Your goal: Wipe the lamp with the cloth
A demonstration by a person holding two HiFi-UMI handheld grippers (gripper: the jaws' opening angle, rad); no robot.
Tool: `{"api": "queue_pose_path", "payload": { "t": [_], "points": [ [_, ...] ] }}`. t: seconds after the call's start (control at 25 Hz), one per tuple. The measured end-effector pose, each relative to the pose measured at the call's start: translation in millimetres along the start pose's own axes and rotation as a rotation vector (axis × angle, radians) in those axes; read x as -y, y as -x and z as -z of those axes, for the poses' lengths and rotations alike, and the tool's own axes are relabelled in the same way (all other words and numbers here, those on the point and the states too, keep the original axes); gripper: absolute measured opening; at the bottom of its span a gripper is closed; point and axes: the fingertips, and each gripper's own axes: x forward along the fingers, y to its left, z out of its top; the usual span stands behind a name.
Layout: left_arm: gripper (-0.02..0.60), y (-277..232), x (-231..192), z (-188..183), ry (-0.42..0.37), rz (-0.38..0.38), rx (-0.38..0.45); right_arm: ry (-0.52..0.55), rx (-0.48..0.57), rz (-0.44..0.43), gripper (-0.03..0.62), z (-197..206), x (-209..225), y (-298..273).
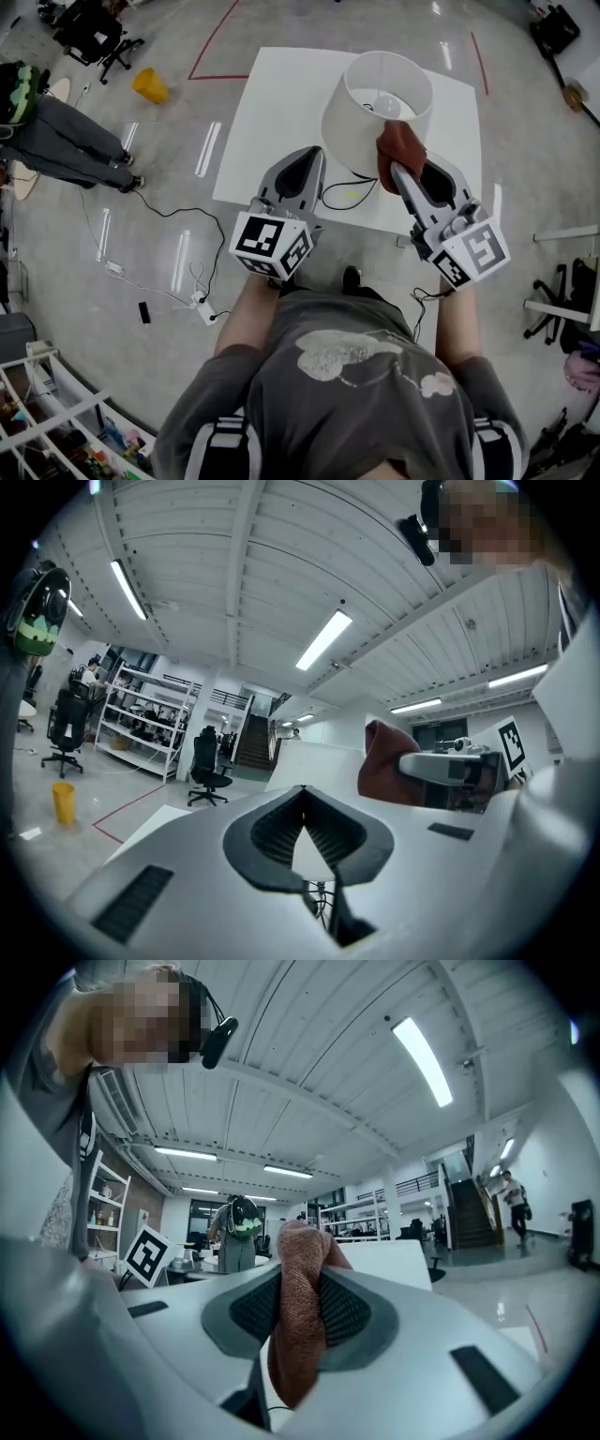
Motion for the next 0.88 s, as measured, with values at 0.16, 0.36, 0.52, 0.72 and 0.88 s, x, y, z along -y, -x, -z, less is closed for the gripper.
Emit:
{"api": "queue_pose_path", "payload": {
  "t": [0.16, 0.36, 0.52, 0.72, 0.88],
  "points": [
    [0.008, -1.1, -20.4, -0.1, 0.020, 0.067, -0.034, -0.035, -0.058, 0.074, 0.091, 29.9, -13.0, -16.5],
    [0.008, -4.4, -44.3, 4.3, 0.042, 0.145, -0.068, -0.085, -0.138, 0.170, 0.091, 70.8, -18.1, -32.6],
    [0.008, -5.4, -56.2, 8.9, 0.045, 0.206, -0.099, -0.117, -0.179, 0.240, 0.091, 95.8, -20.2, -40.5],
    [0.008, -4.2, -63.3, 19.3, 0.061, 0.293, -0.142, -0.142, -0.241, 0.338, 0.091, 120.9, -29.3, -42.9],
    [0.008, 5.6, -73.1, 18.8, 0.063, 0.331, -0.149, -0.142, -0.236, 0.371, 0.091, 116.6, -43.4, -52.3]
  ]
}}
